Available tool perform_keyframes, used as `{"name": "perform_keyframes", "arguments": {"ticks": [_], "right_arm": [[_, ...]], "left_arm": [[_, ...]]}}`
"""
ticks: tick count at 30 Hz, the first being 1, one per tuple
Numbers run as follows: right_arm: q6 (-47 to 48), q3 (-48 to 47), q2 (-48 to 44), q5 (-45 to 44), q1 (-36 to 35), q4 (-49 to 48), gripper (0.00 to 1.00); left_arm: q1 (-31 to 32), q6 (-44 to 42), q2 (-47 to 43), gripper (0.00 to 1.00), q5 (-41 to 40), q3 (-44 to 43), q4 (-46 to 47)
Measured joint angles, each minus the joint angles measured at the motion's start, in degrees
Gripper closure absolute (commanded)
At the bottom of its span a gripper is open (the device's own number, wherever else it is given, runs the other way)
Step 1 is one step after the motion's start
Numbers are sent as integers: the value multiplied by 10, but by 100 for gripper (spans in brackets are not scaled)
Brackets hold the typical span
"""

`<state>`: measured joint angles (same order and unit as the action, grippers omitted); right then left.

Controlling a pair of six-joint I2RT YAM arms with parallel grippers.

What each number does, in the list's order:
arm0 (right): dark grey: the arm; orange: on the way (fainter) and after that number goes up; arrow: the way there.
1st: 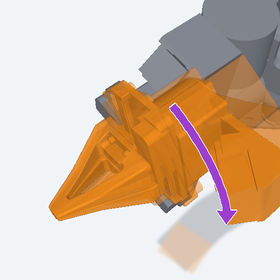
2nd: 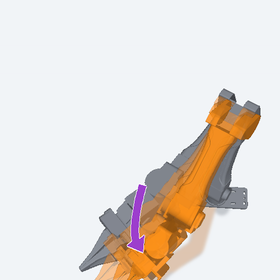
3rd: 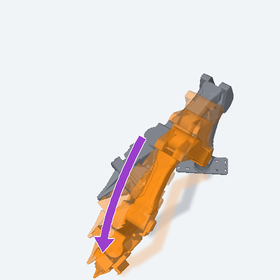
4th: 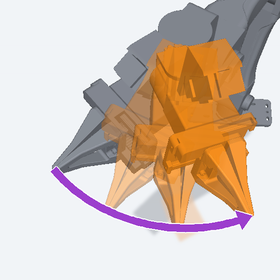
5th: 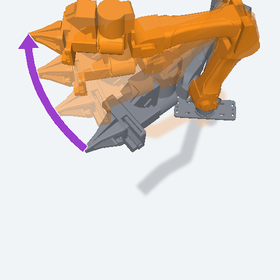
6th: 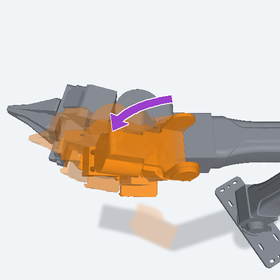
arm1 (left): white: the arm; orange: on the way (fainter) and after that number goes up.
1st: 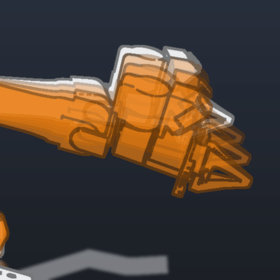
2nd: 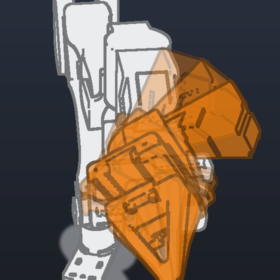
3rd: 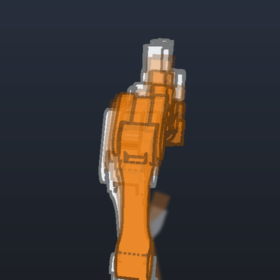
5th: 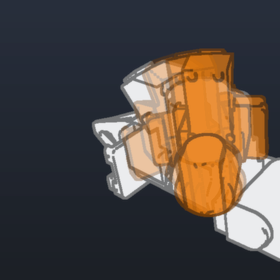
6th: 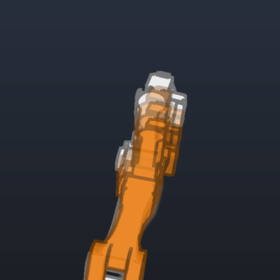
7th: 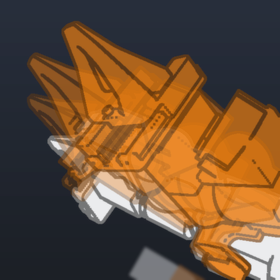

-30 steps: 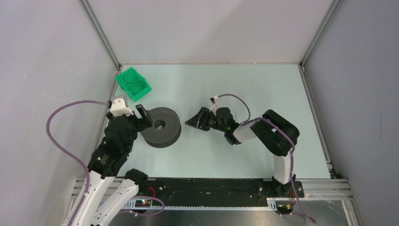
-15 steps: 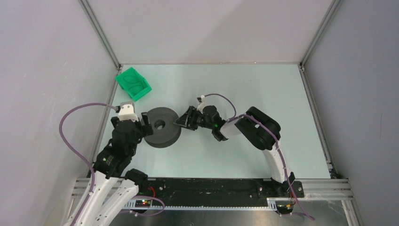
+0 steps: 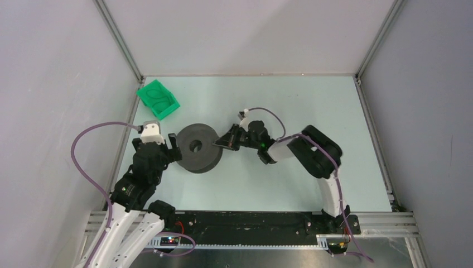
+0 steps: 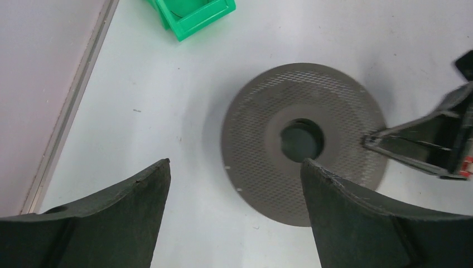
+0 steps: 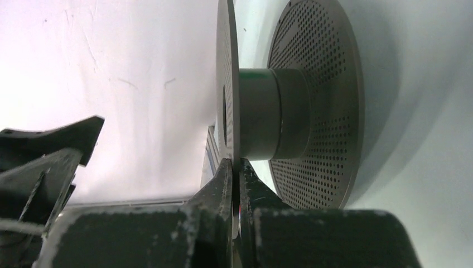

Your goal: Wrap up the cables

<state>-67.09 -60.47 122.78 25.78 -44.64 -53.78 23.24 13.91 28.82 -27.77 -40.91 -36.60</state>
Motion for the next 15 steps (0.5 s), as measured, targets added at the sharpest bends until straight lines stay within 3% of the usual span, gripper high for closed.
{"name": "perform_keyframes", "arguments": {"ticks": [5, 11, 15], "right_arm": [[87, 80, -161, -22, 28, 128, 100], [311, 86, -411, -233, -20, 404, 100], [405, 85, -489, -357, -80, 520, 100]], "left_arm": [[0, 1, 0, 13, 0, 0, 0], [0, 23, 8, 13, -5, -16, -10], [-7, 37, 68, 13, -18, -78, -11]]}}
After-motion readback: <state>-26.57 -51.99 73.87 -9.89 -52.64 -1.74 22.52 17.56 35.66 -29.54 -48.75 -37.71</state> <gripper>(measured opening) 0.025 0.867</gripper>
